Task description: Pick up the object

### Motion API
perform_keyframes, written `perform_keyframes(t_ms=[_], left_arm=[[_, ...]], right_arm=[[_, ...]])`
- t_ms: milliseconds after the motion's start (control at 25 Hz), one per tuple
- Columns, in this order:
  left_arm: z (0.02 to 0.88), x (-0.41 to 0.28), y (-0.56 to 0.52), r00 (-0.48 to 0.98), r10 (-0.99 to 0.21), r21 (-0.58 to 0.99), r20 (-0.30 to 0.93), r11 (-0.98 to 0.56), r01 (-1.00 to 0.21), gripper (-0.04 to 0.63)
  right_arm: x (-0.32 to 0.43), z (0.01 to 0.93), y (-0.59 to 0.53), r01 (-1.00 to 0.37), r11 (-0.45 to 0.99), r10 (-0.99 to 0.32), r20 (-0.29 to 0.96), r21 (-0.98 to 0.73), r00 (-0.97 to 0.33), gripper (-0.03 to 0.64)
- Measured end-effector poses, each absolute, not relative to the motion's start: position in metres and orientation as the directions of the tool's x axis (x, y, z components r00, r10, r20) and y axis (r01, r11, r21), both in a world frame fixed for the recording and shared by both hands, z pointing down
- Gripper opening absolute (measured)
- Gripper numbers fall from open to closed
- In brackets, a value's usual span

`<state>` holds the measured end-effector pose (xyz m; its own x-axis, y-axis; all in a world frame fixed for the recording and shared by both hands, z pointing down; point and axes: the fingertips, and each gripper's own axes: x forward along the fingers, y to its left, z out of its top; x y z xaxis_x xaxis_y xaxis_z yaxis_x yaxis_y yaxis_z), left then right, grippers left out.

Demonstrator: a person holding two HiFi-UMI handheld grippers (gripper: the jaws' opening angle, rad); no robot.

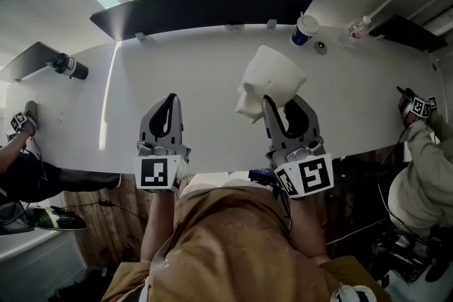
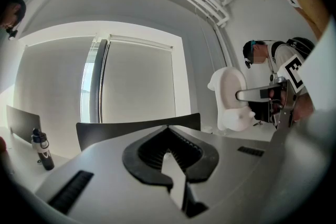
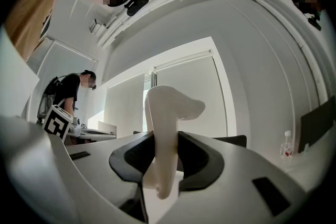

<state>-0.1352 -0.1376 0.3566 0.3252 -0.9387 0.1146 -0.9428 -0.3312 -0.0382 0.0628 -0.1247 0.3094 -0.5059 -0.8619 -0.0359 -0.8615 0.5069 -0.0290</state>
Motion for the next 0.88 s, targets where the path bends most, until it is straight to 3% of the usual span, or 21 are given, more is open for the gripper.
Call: perform_keyframes(t_ms=[880], left_arm=[[0.3581, -0.1394, -0.1376, 0.326, -0.939, -0.035, 0.112, -0.331, -0.943, 0.006]], right_arm=[[0.0646, 0.3124, -0.1251, -0.875, 0.484, -0.875, -0.040, -0.008, -0.483, 0.133]])
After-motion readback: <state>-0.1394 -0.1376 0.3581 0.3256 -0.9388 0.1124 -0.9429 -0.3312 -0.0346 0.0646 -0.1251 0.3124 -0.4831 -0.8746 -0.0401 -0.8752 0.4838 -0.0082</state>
